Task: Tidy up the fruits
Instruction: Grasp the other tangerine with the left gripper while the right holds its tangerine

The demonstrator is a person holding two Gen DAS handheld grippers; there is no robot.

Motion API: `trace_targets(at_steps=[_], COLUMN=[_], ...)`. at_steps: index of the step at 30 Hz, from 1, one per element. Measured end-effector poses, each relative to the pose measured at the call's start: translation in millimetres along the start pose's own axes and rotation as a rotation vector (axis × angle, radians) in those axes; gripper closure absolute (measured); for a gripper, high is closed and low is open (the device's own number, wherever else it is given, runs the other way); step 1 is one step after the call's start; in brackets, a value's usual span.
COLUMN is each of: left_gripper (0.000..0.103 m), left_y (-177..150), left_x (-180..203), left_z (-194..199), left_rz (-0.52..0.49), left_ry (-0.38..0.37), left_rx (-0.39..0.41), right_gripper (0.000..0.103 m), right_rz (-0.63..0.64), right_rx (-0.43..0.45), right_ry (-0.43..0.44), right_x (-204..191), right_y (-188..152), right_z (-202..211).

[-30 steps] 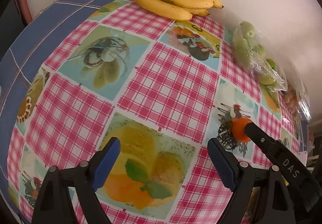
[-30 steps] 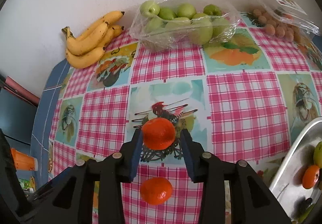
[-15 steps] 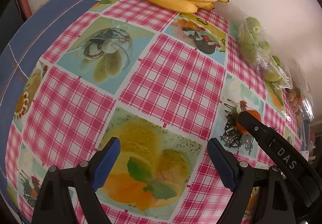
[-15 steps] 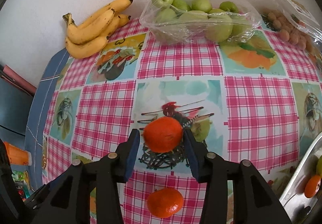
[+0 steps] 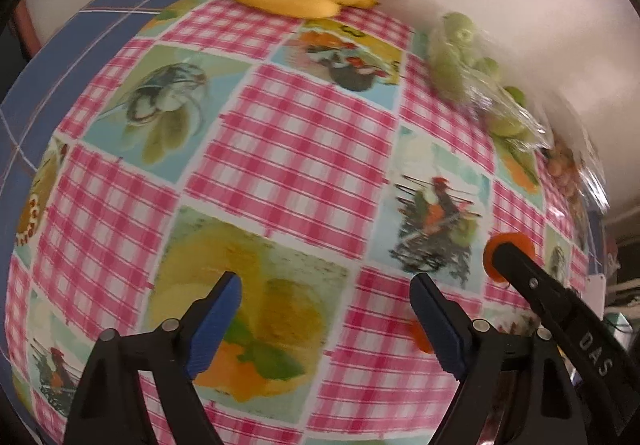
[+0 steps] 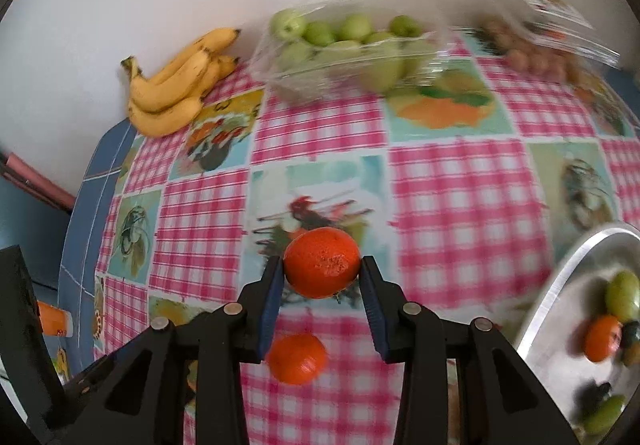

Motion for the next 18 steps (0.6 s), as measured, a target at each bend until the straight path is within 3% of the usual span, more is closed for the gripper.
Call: trace_targets(at_steps=[9,18], left_gripper=[0.024,0.043], left_y=[-17.0,-30.7], left_x=[37.9,61.3], left_z=[-7.1,-19.3], left_rz=[-0.109,-0.164], left_ry=[-0.022,-0.059], left_rx=[-0.019,-0.061], right_gripper=[0.063,0.063], right_rz=[-0.048,-0.074], right_rx=[0.038,0.058], right_ry=[-0.045,-0.053], right_x=[35.3,53.1], right_y=[-26.2,-50.0], right_z=[39.0,61.3])
Point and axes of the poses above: each gripper's, at about its wrist camera, not at the fingertips, and z roughly against the way its jaws point, x to its right, y to its top, the point moved 6 cm from there along -z, roughly the way its jaws point, and after that the axes turned 11 degrees about -x, right-handed, at the moved point
